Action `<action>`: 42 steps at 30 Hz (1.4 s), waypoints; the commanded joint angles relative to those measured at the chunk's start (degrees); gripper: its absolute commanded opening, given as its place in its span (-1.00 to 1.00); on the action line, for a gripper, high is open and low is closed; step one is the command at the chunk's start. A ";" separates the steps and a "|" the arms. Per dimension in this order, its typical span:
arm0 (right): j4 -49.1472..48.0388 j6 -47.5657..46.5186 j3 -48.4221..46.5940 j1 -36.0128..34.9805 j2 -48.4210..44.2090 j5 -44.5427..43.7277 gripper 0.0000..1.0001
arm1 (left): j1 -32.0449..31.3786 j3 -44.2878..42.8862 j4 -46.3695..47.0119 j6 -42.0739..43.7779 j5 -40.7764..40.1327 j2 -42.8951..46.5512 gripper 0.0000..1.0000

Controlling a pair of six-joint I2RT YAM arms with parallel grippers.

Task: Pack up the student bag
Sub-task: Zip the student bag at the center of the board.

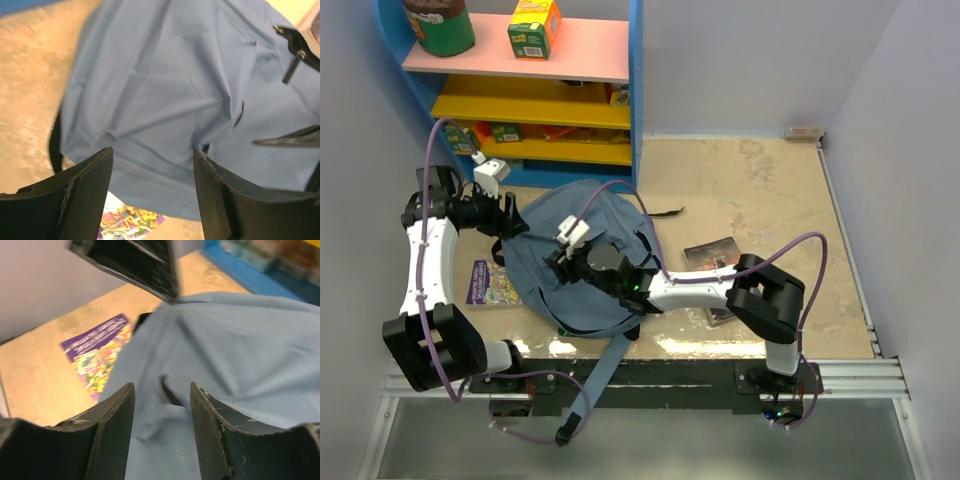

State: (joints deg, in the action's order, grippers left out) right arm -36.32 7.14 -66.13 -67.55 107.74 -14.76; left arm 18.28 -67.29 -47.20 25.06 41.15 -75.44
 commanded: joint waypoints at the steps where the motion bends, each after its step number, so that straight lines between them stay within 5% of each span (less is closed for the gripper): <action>1: 5.90 -6.78 -6.73 -1.53 4.13 2.98 0.01 | 1.75 2.68 -2.63 4.29 5.17 0.99 0.39; 33: 11.09 -13.38 -18.68 -1.53 15.12 -3.96 -0.14 | 4.83 7.17 -5.62 11.15 6.23 1.79 0.39; 36: 12.23 -13.55 -19.74 -1.10 16.36 -3.52 -0.27 | 5.53 6.65 -6.32 11.85 6.23 1.79 0.39; 42: 12.85 -13.20 -19.39 0.57 15.22 -3.08 -0.88 | 6.24 5.50 -7.82 13.08 7.54 1.61 0.39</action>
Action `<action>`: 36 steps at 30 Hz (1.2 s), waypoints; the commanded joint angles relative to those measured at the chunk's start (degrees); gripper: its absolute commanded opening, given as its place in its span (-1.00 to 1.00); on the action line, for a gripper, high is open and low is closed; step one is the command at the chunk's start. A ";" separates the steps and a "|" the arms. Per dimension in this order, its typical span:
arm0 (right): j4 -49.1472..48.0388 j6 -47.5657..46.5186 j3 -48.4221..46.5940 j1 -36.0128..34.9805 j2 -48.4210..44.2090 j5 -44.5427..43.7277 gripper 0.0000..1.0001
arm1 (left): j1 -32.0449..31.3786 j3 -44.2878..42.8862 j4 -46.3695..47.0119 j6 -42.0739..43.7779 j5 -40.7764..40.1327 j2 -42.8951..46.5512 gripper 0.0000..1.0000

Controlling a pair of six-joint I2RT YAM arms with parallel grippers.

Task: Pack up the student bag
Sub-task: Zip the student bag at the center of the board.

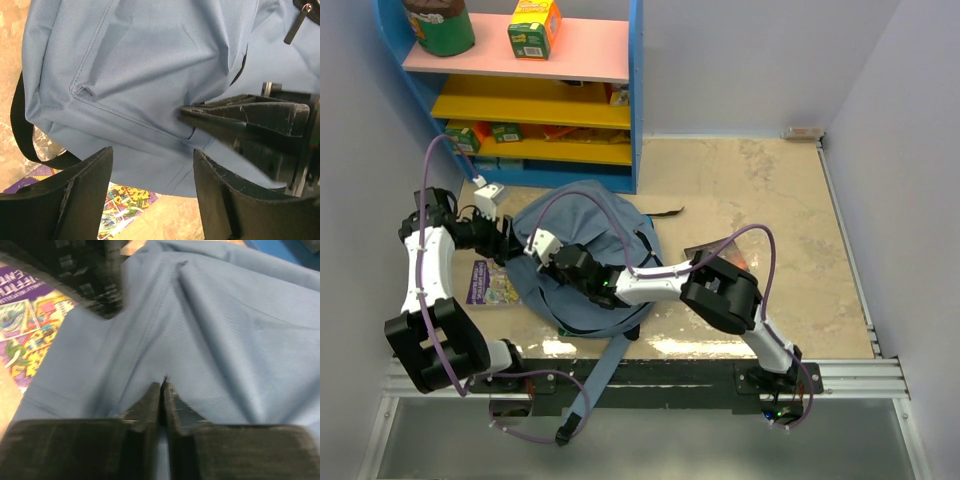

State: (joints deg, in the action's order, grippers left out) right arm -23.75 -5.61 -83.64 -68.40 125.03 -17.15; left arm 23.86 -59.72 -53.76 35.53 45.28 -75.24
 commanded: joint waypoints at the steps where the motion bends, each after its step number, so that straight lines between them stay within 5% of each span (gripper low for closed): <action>1: 0.28 -0.46 -1.36 1.86 -2.60 -0.17 -0.95 | 0.75 -2.06 -1.96 3.40 3.68 1.33 0.39; 14: 1.69 10.42 -3.29 7.31 -6.47 13.61 -1.00 | -2.84 6.54 -6.98 21.60 10.88 4.84 0.31; 21: 0.28 14.75 -1.97 9.25 -8.75 17.06 -1.00 | -10.84 7.95 1.80 14.32 8.69 5.10 0.36; 36: -2.71 20.99 -0.12 9.60 -11.12 19.78 -1.00 | -13.31 13.93 21.85 8.15 6.67 8.01 0.47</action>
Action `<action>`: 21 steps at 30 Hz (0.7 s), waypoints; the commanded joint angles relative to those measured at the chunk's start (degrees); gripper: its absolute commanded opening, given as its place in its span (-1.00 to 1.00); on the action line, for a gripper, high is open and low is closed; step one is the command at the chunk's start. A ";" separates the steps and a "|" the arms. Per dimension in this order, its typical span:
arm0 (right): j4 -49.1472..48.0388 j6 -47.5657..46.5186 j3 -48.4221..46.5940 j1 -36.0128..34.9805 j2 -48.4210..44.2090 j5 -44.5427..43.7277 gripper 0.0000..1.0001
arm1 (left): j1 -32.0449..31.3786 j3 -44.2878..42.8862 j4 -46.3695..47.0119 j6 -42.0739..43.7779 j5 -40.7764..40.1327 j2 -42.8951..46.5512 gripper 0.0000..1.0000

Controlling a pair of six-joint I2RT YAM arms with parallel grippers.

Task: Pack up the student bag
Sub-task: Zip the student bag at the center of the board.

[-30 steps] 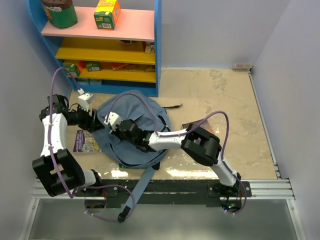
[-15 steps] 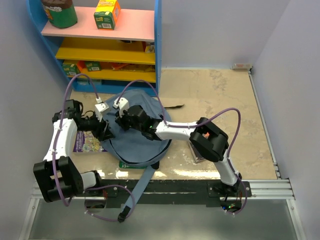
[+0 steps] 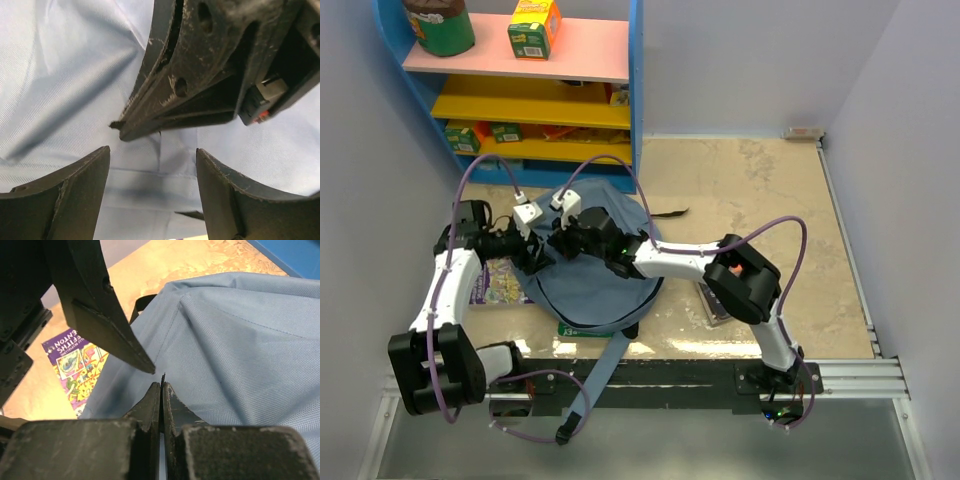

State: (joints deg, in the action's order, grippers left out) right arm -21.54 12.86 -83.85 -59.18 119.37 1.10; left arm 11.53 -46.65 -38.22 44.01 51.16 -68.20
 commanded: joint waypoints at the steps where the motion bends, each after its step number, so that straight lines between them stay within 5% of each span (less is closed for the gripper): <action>1: -4.92 2.69 0.18 0.38 -5.64 1.53 -1.00 | -0.98 1.21 6.31 -0.07 0.87 0.71 0.47; 13: -8.08 7.08 1.68 2.31 -6.70 3.64 -1.00 | -4.49 0.51 3.33 2.49 1.40 -2.64 0.24; 21: -8.61 8.49 0.53 3.10 -6.08 4.35 -1.00 | -7.22 0.60 5.43 -0.15 -0.70 -3.16 -0.71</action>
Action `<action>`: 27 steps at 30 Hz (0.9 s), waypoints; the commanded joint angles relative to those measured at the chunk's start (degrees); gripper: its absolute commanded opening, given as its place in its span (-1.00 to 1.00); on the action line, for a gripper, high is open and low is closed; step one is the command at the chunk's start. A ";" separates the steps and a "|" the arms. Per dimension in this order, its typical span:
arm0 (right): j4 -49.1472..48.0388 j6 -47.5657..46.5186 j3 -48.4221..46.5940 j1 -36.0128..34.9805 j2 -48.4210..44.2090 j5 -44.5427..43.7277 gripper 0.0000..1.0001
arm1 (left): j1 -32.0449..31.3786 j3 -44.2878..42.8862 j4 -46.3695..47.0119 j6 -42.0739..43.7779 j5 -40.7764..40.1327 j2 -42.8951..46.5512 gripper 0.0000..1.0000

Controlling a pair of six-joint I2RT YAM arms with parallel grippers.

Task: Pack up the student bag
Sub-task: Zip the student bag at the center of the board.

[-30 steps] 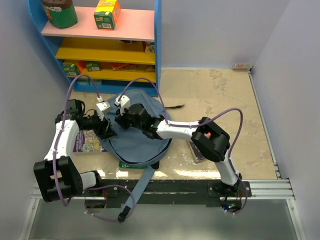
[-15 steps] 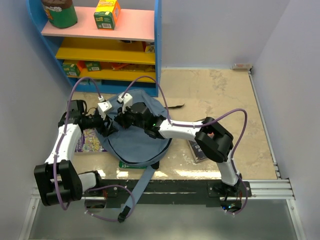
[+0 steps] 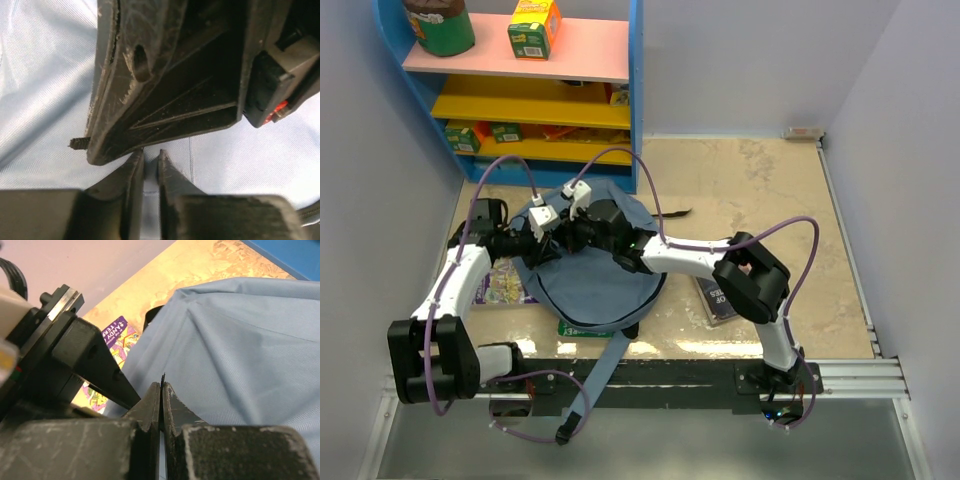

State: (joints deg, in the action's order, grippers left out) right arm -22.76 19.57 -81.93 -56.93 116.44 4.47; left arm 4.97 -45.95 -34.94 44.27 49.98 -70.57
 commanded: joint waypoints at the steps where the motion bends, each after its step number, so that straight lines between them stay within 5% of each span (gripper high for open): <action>1: -7.21 1.78 -1.39 1.03 -3.24 0.89 -1.00 | -0.75 -0.27 2.16 -0.50 0.39 -0.80 -0.78; 4: -6.86 1.52 -0.52 1.82 -3.85 0.28 -1.00 | -0.67 -0.28 2.33 -0.85 -0.49 -0.98 -1.00; 27: 0.44 -4.98 7.84 15.00 -7.20 -7.89 -1.00 | -0.67 -3.26 -3.64 -0.24 -1.37 3.15 -1.00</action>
State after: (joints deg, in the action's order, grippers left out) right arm -22.37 18.28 -73.97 -46.76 111.24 4.86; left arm 4.10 -46.96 -34.74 43.27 47.64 -68.95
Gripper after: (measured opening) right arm 0.014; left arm 0.076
